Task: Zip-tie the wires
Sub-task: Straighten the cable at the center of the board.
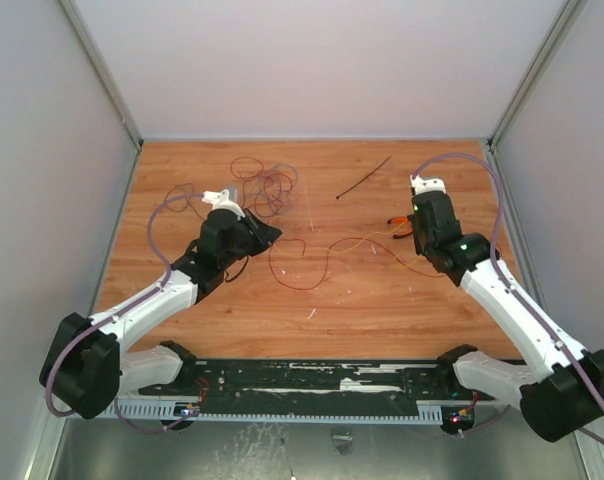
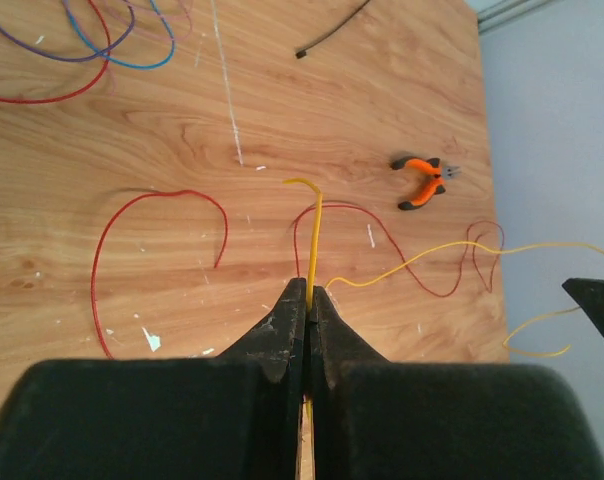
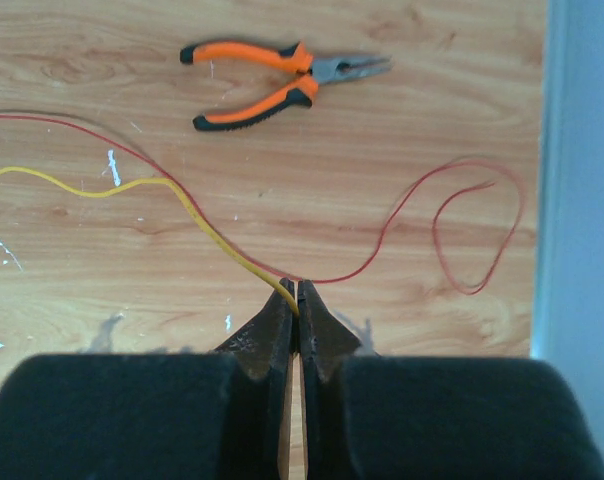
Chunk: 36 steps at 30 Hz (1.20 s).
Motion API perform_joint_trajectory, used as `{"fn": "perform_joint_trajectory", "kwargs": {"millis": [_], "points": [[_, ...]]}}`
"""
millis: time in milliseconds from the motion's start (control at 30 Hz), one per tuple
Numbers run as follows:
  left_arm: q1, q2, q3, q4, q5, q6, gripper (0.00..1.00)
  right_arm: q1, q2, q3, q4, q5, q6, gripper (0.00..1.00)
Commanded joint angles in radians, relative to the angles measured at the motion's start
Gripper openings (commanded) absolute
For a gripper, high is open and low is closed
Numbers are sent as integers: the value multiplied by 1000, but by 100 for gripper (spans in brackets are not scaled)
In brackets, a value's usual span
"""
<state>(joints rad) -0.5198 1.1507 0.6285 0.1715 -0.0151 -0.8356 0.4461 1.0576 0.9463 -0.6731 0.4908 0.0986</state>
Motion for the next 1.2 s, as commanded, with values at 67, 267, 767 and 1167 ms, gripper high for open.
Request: {"fn": "perform_joint_trajectory", "kwargs": {"millis": [67, 267, 767, 1167], "points": [[-22, 35, -40, 82, -49, -1, 0, -159, 39, -4, -23, -164, 151, 0], [-47, 58, -104, 152, -103, -40, 0, -261, 112, -4, 30, -270, 160, 0], [-69, 134, -178, 226, -201, -39, 0, -403, 265, -247, 305, -415, 237, 0], [-77, 245, -228, 299, -265, -46, 0, -436, 454, -179, 303, -337, 192, 8]]}}
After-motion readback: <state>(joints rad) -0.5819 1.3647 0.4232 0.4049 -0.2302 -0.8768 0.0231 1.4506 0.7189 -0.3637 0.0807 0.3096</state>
